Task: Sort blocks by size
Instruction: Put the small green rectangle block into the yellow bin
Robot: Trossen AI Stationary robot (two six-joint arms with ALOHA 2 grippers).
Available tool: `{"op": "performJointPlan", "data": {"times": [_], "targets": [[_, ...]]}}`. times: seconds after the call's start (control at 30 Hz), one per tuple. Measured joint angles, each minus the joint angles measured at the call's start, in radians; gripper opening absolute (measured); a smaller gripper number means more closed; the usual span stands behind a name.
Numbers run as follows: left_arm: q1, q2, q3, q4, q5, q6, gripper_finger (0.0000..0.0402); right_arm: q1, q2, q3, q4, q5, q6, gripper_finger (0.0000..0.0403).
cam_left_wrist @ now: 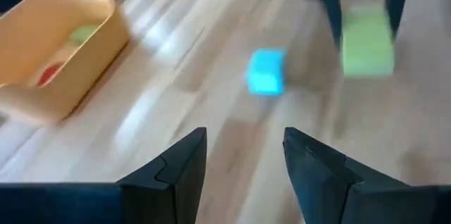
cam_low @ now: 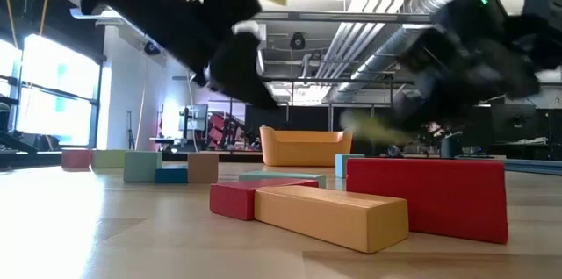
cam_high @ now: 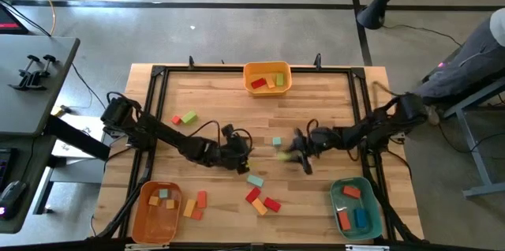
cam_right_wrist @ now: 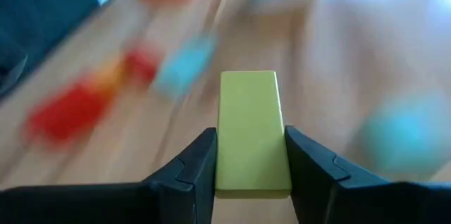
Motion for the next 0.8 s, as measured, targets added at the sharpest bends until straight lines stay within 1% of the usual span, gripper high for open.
{"op": "performJointPlan", "data": {"times": [0.07,0.13,0.2,0.27,0.33,0.4,0.53,0.67,0.8], "targets": [[0.020,0.000,-0.019,-0.017,-0.004,-0.005,0.0177,-0.042,-0.051,0.043,-0.060,0.056,-0.016,0.0127],[0.050,0.000,-0.062,0.018,0.016,-0.004,0.0177,-0.104,-0.090,0.106,-0.190,0.082,-0.032,0.0127],[0.082,0.000,-0.120,0.113,0.050,0.000,0.0177,-0.181,-0.109,0.202,-0.336,0.095,-0.063,0.0127],[0.118,0.000,-0.183,0.229,0.083,0.012,0.0177,-0.259,-0.101,0.311,-0.506,0.101,-0.109,0.0127],[0.153,0.002,-0.249,0.362,0.113,0.013,0.0177,-0.337,-0.062,0.425,-0.665,0.101,-0.168,0.0127],[0.183,0.003,-0.306,0.476,0.121,0.013,0.0177,-0.415,-0.015,0.524,-0.759,0.101,-0.218,0.0127],[0.229,0.004,-0.384,0.651,0.120,0.034,0.0177,-0.557,0.118,0.701,-0.813,0.105,-0.246,0.0127],[0.268,0.004,-0.410,0.715,0.120,0.071,0.0177,-0.658,0.259,0.873,-0.919,0.105,-0.247,0.0127],[0.302,0.004,-0.410,0.718,0.121,0.090,0.0177,-0.705,0.375,1.011,-1.032,0.140,-0.244,0.0136]]}}
